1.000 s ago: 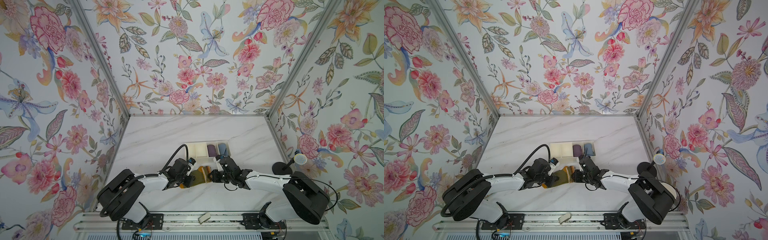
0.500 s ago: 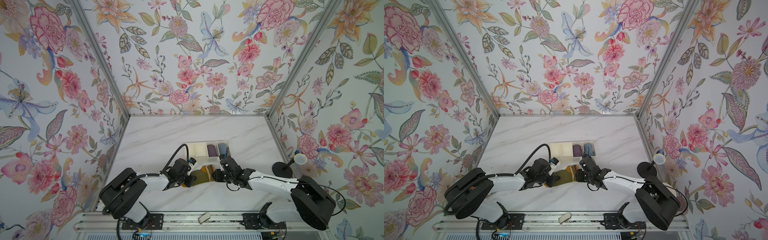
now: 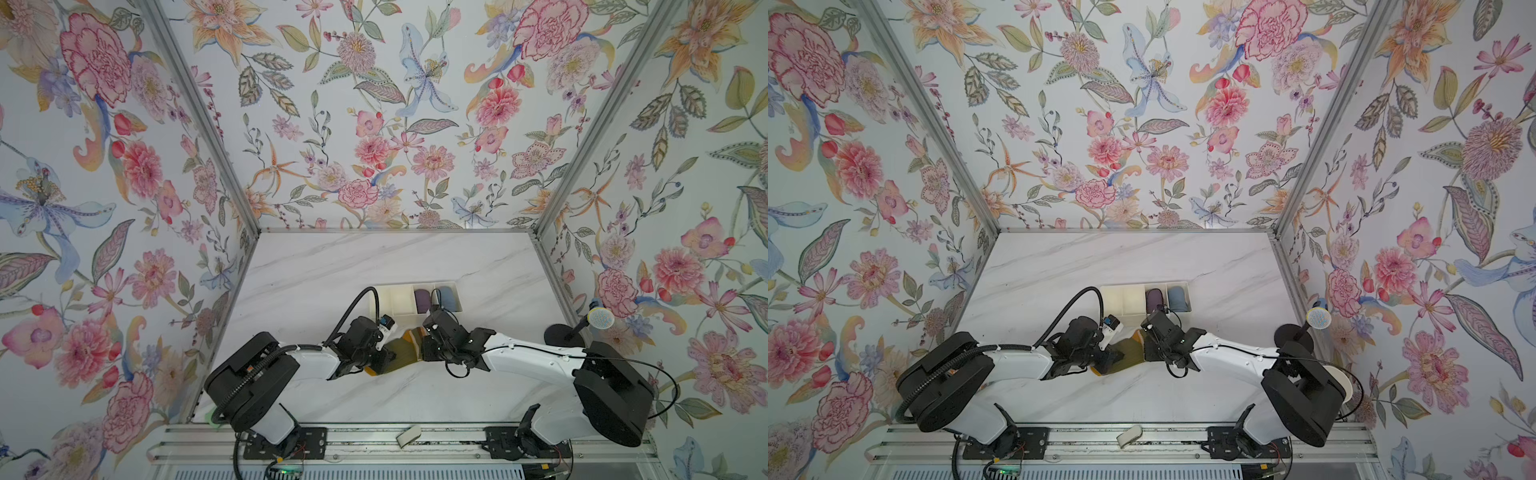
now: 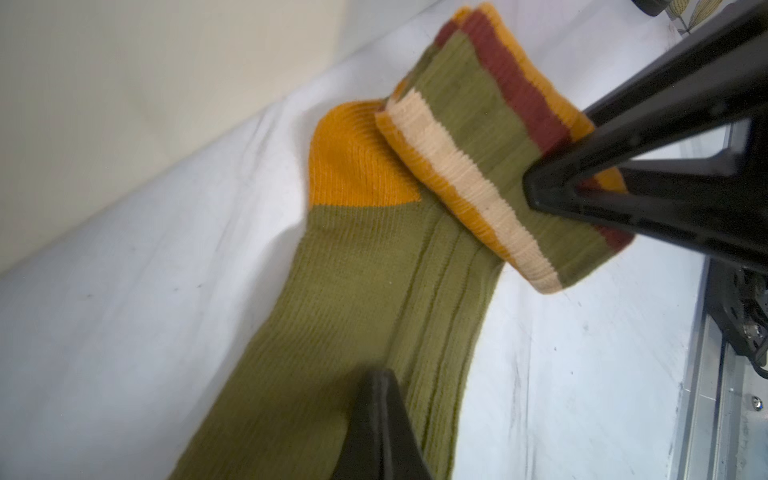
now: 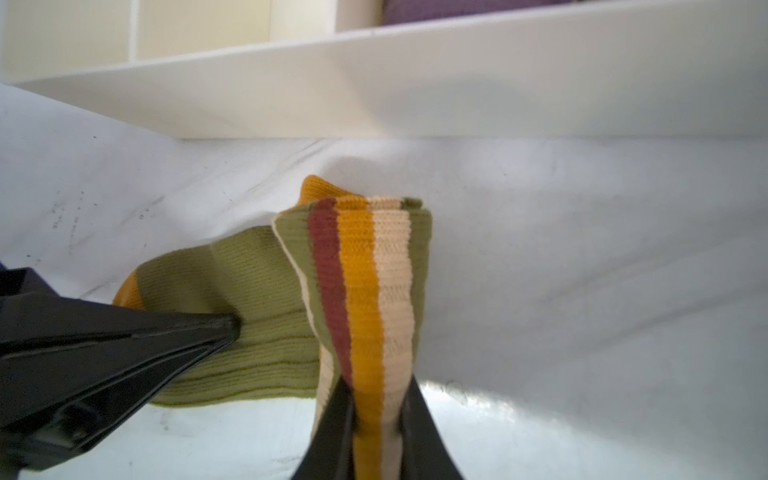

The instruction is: Roll the socks

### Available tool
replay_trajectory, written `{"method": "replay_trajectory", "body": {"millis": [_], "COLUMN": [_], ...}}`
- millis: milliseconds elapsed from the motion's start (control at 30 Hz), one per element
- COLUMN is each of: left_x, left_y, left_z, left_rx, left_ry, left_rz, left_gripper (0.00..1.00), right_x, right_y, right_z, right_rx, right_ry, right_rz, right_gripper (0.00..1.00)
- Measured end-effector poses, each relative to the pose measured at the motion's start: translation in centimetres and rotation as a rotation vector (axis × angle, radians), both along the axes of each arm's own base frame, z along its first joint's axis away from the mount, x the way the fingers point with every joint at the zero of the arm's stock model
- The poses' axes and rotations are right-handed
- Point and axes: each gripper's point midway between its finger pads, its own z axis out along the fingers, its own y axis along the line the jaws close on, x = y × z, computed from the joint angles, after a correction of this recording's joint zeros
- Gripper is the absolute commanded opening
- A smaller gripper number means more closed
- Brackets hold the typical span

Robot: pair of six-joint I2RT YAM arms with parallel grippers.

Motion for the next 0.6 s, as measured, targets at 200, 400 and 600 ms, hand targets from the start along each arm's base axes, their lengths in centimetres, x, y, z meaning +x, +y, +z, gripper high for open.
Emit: {"method": "replay_trajectory", "body": {"millis": [200,400,600], "left_x": [-0.3,-0.2,1.5], "left_y": [-0.1,-0.2,-2.3], "left_z": [0.2,1.5,4.5], "left_rx": [0.005,-0.009,-0.095], "left_ry": [0.023,0.024,-0.028], "left_rz": [-0.011,-0.015,-0.029], "left_gripper": [0.0,0.02,0.0], "right_x": [-0.2,-0.2,-0.4], "right_y": [0.0,-0.1,-0.1], "right_z": [-0.6,-0.6,-0.6], "right_rx": [-0.138,-0.233,-0.262], "right_ry": [-0.011,-0.035,-0.044], "right_rz": [0.018,0.029,0.043], "right_gripper": [0.17,0.18,0.18]}}
